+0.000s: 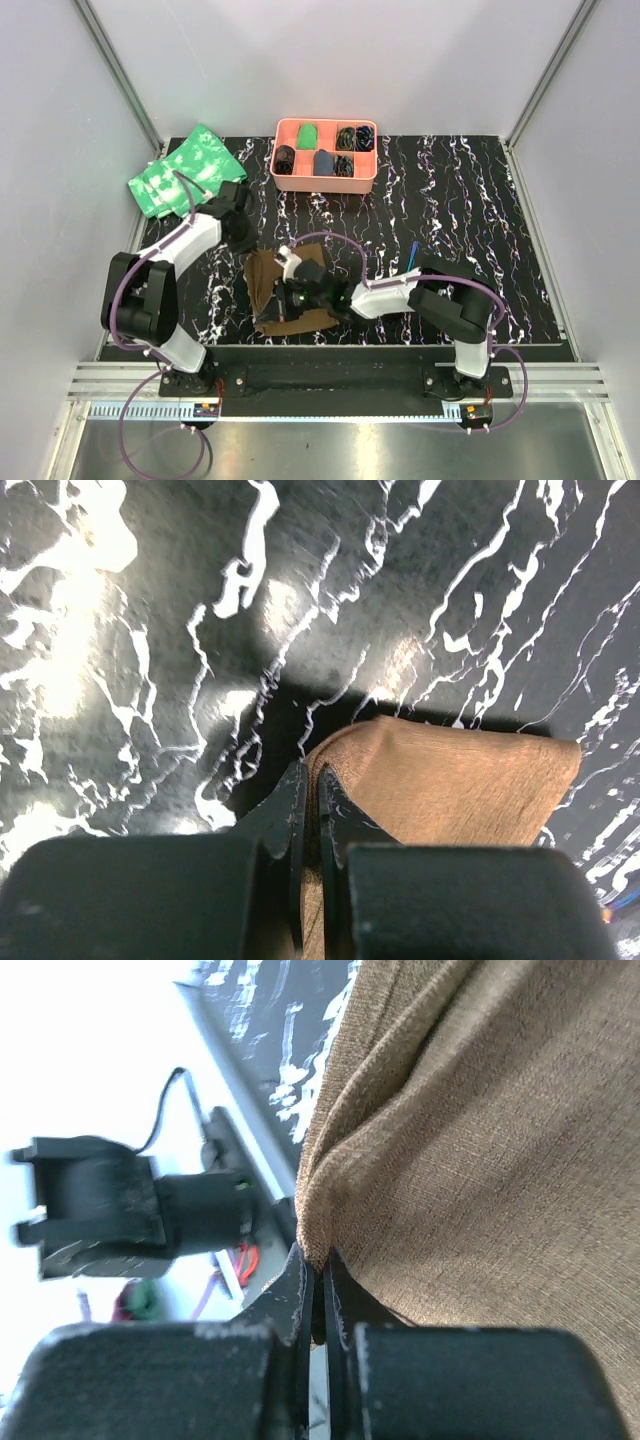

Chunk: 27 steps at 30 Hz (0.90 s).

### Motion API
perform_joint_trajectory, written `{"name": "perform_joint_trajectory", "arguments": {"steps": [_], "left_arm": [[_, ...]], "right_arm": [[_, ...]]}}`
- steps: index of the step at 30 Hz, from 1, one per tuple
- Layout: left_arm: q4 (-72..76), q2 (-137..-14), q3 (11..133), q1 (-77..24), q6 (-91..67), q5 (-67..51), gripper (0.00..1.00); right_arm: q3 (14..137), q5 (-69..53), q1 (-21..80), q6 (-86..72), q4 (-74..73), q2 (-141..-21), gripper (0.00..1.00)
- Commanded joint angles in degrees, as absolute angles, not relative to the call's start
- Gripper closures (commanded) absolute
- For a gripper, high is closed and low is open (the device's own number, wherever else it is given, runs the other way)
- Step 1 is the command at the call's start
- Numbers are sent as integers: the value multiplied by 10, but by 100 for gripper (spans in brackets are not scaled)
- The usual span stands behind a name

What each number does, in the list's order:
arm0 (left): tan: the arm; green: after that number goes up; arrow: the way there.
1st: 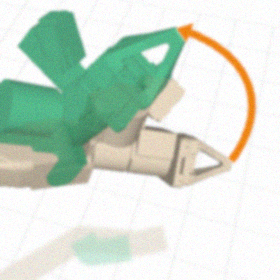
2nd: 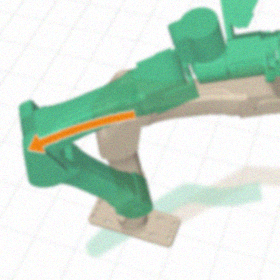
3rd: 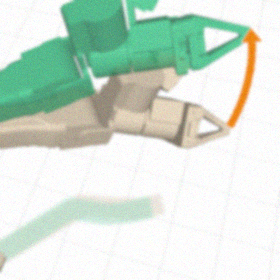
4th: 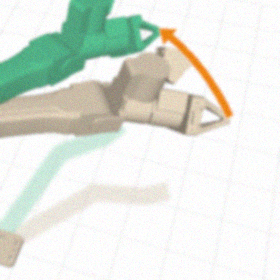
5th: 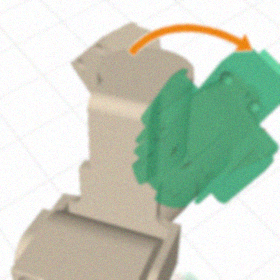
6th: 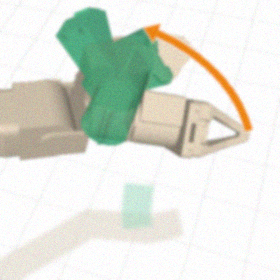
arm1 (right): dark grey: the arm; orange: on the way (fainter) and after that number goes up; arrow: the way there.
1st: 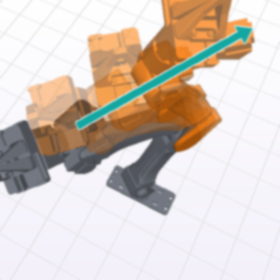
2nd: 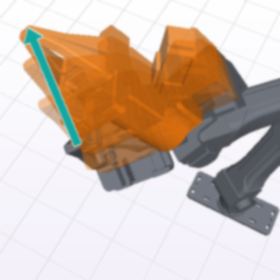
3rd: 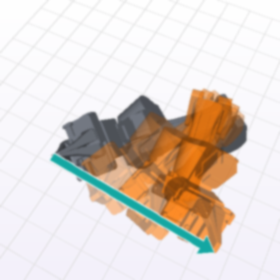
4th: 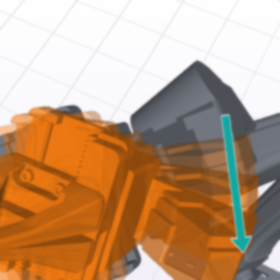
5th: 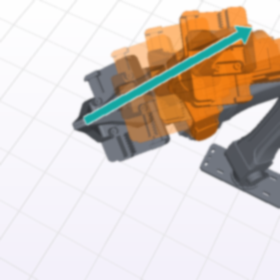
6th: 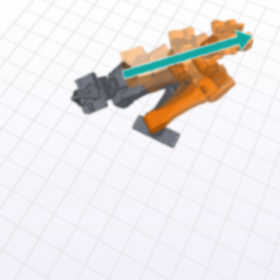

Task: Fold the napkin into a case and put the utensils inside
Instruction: Pick up the lower triangle-folded napkin from the center of the board, then fold the lower triangle-folded napkin at the center of the board.

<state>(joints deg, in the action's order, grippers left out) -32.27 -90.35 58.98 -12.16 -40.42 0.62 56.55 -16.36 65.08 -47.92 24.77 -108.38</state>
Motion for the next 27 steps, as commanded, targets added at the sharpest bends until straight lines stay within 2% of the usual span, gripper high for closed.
{"name": "perform_joint_trajectory", "arguments": {"steps": [1,3,5,8,14,27], "left_arm": [[-351,-886,640,-184,-472,173,100],[-379,-889,657,-210,-532,231,100],[-386,-899,670,-228,-547,235,100],[-426,-940,713,-262,-572,272,100],[-547,-1030,801,-327,-671,381,100],[-708,-1186,967,-393,-806,445,100]], "right_arm": [[492,-263,654,-609,513,-1074,100],[448,-268,648,-636,610,-1083,100],[415,-276,641,-672,686,-1100,100],[376,-278,637,-693,738,-1120,100],[299,-273,634,-704,800,-1143,100],[207,-274,610,-699,835,-1166,100]]}}
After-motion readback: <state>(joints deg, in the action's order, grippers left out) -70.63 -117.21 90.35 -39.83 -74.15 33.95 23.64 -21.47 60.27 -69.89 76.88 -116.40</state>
